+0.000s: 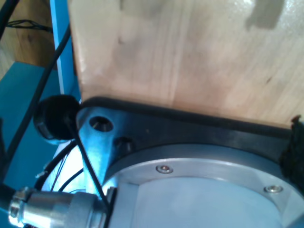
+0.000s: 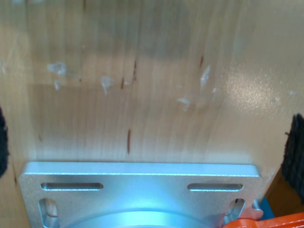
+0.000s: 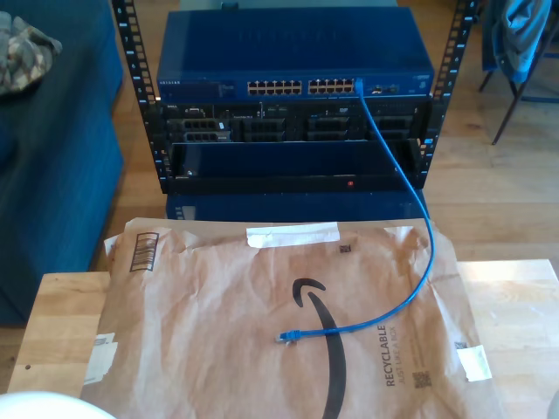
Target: Grab the cable and plug it in
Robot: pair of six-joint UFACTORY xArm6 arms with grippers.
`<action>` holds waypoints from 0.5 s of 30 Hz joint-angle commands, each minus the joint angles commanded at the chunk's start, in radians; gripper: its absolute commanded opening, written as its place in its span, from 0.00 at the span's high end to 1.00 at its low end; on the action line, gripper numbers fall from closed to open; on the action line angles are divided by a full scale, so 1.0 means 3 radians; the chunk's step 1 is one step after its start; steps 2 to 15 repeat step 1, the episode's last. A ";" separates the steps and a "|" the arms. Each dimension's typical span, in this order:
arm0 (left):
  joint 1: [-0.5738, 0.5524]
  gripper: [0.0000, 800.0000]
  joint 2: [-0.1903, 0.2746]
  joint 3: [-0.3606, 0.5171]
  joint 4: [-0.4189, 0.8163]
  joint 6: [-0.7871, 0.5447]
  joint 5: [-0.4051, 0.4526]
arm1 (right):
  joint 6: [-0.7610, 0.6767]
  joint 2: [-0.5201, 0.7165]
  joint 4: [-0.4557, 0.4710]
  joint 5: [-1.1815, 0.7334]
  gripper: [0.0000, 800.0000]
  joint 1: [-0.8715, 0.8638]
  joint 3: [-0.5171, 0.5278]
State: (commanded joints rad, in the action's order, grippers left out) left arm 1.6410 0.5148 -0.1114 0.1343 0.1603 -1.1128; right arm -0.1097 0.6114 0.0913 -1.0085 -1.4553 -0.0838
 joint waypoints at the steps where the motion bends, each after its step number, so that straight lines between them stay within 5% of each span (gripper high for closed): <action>1: 0.0000 0.00 0.0000 0.0000 0.0000 0.0000 -0.0005 | 0.0000 0.0000 0.0000 0.0000 0.00 0.0000 0.0000; 15: 0.0000 0.00 0.0000 0.0000 0.0000 0.0000 -0.0005 | 0.0000 0.0000 0.0000 0.0000 0.00 0.0000 0.0000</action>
